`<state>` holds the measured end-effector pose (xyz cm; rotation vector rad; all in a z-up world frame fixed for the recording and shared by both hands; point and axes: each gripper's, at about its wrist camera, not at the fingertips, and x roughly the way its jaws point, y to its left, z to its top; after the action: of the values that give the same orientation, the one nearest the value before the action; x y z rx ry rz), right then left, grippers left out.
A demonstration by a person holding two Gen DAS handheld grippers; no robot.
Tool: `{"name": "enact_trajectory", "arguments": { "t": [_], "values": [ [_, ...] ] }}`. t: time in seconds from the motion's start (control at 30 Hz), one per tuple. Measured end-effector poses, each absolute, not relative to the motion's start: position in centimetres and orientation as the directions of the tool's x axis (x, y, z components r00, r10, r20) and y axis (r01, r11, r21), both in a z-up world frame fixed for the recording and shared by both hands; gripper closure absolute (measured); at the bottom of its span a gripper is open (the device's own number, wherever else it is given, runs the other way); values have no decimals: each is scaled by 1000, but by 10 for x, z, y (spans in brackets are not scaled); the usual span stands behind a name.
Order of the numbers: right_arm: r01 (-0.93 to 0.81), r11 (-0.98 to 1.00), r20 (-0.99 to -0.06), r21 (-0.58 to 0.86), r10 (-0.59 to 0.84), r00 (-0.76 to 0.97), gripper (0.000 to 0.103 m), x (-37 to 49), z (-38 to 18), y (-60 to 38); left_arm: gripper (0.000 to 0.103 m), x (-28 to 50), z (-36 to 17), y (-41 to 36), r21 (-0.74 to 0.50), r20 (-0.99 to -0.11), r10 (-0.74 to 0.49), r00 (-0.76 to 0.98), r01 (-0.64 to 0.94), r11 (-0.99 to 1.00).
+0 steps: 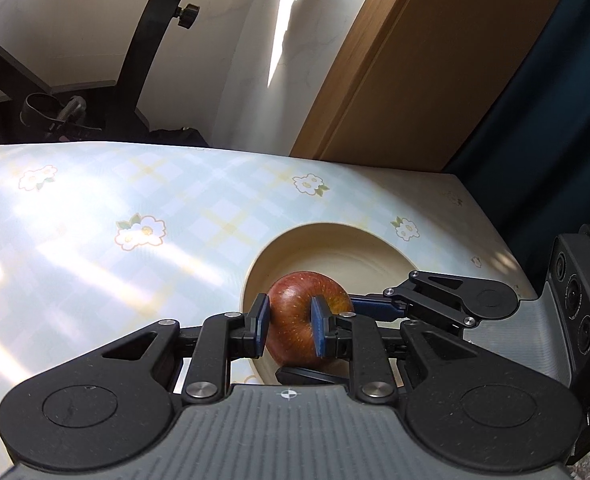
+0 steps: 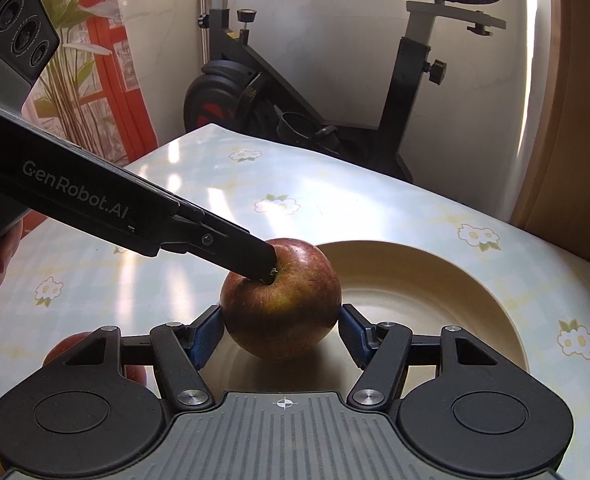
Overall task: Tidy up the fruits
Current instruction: 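Carry the red apple onto the cream plate and open the left tool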
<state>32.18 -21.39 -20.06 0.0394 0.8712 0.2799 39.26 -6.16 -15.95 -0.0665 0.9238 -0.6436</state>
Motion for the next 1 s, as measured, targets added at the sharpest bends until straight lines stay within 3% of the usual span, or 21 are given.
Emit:
{"name": "enact_trajectory", "arguments": {
  "t": [0.57, 1.0],
  "values": [
    [-182, 972, -757, 146, 228, 613, 39, 319, -196, -217, 78, 391, -161, -61, -308, -731, -507, 457, 441, 843],
    [-4, 977, -721, 215, 161, 674, 40, 254, -161, -245, 78, 336, -124, -26, -274, -678, -452, 579, 372, 887]
  ]
}}
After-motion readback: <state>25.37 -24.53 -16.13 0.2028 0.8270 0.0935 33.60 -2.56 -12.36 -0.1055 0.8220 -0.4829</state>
